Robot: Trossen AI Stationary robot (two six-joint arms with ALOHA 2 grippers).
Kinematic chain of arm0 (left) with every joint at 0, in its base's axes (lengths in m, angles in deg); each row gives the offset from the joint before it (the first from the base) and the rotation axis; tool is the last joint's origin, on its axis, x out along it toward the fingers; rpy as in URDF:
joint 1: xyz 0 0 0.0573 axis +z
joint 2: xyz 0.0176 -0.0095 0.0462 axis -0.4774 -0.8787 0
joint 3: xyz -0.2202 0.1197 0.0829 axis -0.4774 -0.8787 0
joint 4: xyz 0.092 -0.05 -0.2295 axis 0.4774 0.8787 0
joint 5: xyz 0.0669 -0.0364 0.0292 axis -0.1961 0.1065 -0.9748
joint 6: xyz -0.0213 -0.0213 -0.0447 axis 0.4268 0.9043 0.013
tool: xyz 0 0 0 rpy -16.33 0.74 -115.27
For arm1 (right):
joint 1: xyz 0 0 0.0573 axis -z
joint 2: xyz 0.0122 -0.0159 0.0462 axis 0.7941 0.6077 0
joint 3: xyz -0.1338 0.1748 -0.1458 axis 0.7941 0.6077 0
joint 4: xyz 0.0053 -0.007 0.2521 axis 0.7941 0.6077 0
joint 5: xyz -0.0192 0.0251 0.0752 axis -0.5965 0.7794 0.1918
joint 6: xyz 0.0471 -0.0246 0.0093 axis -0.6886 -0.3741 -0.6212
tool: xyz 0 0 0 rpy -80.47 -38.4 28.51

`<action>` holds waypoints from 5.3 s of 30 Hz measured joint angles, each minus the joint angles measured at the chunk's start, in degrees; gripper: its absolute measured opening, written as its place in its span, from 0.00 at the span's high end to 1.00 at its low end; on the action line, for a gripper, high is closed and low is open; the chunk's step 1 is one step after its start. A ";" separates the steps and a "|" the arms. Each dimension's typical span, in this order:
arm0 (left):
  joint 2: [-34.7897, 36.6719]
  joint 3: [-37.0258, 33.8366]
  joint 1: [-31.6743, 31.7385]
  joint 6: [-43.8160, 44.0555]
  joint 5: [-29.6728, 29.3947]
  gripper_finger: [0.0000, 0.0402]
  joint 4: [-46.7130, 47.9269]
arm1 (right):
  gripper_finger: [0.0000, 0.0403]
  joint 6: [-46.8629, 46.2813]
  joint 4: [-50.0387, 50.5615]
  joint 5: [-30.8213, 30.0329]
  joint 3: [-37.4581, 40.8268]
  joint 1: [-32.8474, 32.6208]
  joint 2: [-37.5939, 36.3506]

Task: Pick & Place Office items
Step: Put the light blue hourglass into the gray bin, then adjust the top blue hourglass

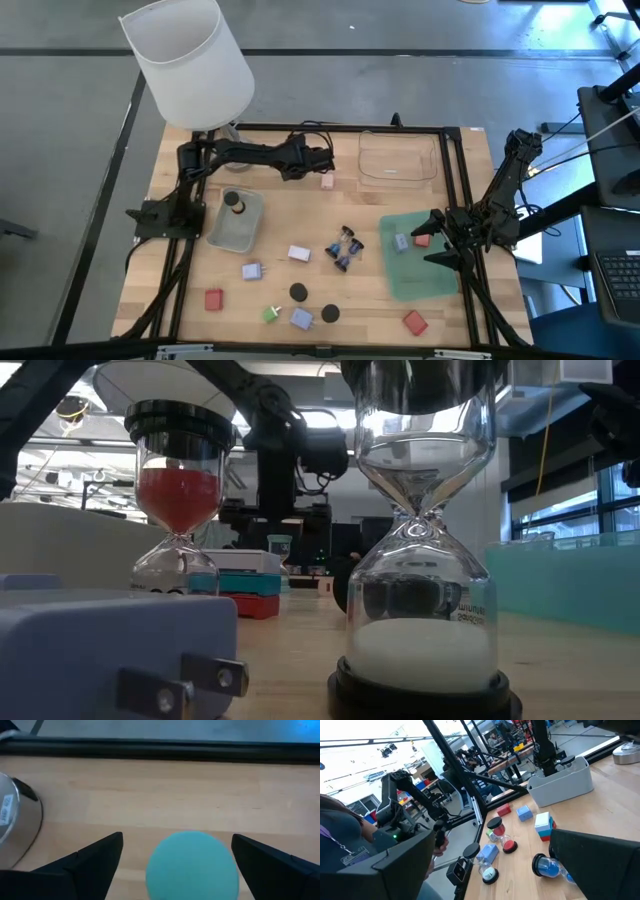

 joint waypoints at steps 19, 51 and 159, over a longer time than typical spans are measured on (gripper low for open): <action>0.13 0.00 -1.15 -0.77 1.92 0.54 0.15 | 0.01 0.02 -0.02 0.00 0.00 0.01 0.00; 12.10 11.08 -19.17 32.90 9.10 0.54 46.64 | 0.01 0.00 -0.04 0.00 0.00 -0.01 0.00; 15.62 -8.55 -31.17 70.56 8.81 0.22 46.77 | 0.01 0.02 -0.04 -0.01 0.00 0.00 0.00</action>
